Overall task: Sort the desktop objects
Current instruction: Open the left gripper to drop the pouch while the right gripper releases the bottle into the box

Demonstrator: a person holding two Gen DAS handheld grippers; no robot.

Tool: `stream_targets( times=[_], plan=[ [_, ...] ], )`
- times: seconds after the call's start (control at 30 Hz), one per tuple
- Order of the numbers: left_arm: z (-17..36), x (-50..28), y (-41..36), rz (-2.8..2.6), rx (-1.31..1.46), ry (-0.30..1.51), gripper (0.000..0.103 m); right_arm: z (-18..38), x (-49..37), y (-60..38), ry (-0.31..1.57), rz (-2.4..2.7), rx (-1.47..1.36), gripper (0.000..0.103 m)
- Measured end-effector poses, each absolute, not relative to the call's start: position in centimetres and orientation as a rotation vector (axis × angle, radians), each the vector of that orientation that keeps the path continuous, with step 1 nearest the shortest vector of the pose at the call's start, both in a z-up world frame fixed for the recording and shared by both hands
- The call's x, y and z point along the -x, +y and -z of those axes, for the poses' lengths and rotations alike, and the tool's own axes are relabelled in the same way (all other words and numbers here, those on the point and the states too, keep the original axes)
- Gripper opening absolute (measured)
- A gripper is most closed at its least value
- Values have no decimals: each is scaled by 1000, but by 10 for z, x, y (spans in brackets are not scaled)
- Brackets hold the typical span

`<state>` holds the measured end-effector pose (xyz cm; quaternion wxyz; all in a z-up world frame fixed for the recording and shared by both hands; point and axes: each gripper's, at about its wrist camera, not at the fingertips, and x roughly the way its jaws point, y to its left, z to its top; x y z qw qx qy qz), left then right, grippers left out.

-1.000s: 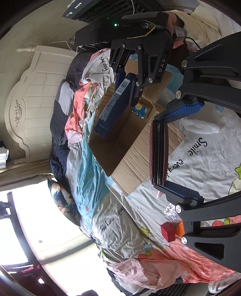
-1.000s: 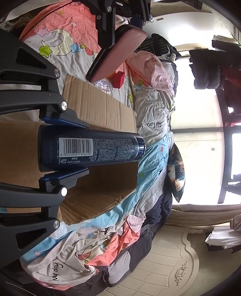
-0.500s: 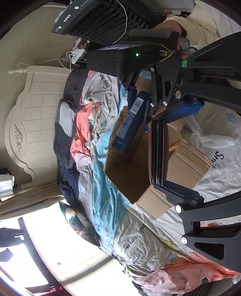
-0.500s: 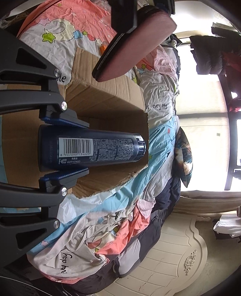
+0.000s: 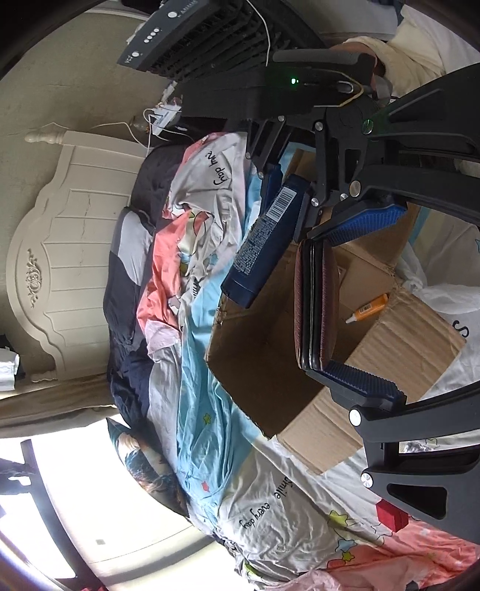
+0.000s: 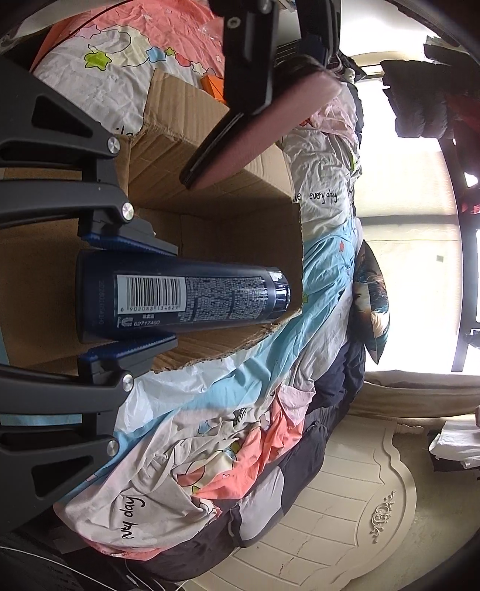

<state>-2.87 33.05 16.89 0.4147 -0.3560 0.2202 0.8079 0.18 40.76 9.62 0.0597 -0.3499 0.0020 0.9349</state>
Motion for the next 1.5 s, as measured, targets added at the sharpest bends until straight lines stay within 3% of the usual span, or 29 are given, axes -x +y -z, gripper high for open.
stream_targets(
  times=[0.17, 0.27, 0.63, 1.17, 1.5],
  plan=[
    [-158, 41, 336, -2020, 931, 554, 68, -92, 3, 410, 3, -2824, 1069, 38],
    [-160, 42, 333, -2085, 895, 563, 103, -92, 3, 411, 3, -2823, 1065, 38],
    [-137, 51, 323, -2123, 965, 586, 103, -92, 12, 403, -23, -2834, 1076, 38],
    [-123, 59, 286, -2044, 1041, 373, 103, -86, 48, 386, -166, -2810, 1143, 38],
    [-104, 60, 273, -2039, 1064, 376, 103, -68, 74, 390, -155, -2777, 1267, 38]
  ],
)
